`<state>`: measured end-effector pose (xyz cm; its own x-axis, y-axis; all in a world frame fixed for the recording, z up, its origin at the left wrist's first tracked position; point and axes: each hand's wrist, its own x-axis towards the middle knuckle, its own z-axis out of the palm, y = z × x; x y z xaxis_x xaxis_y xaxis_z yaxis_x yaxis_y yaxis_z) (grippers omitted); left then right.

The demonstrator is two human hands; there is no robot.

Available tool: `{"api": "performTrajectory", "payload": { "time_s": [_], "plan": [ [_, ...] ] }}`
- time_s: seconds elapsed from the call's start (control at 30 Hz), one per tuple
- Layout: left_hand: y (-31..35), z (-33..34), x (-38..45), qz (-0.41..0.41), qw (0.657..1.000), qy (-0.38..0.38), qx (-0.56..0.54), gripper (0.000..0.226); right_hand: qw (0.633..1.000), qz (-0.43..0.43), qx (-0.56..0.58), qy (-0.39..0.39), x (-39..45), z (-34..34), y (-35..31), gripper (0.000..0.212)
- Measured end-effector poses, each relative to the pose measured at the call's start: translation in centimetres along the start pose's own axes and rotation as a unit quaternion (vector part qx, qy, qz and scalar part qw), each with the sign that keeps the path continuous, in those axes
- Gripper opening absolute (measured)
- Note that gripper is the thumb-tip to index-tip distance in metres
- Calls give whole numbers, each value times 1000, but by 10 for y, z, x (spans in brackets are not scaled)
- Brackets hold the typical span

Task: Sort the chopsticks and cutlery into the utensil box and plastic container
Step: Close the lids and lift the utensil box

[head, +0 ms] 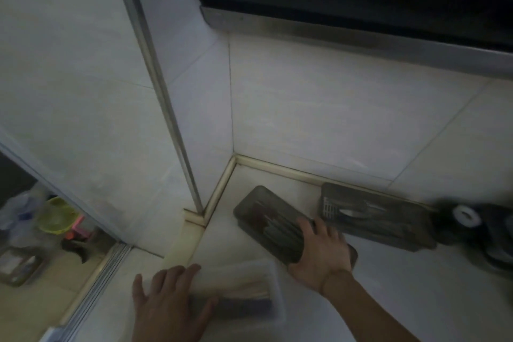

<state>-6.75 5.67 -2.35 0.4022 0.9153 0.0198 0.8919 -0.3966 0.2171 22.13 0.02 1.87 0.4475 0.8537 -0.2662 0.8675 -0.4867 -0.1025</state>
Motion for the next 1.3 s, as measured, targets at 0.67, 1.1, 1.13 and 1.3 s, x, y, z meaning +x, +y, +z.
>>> {"api": "performTrajectory", "payload": {
  "time_s": [0.67, 1.1, 1.13, 1.3],
  "plan": [
    [55, 18, 9, 285, 957, 0, -56, 84, 995, 97, 23, 21, -144, 35, 144, 119],
    [1, 7, -13, 312, 948, 53, 38, 32, 903, -295, -97, 296, -72, 87, -12, 32],
    [9, 11, -6, 308, 950, 49, -4, 27, 910, -286, -99, 283, -68, 84, -7, 40],
    [62, 18, 37, 234, 969, 27, -77, 44, 958, -180, -29, 223, -34, 72, 10, 43]
  ]
}}
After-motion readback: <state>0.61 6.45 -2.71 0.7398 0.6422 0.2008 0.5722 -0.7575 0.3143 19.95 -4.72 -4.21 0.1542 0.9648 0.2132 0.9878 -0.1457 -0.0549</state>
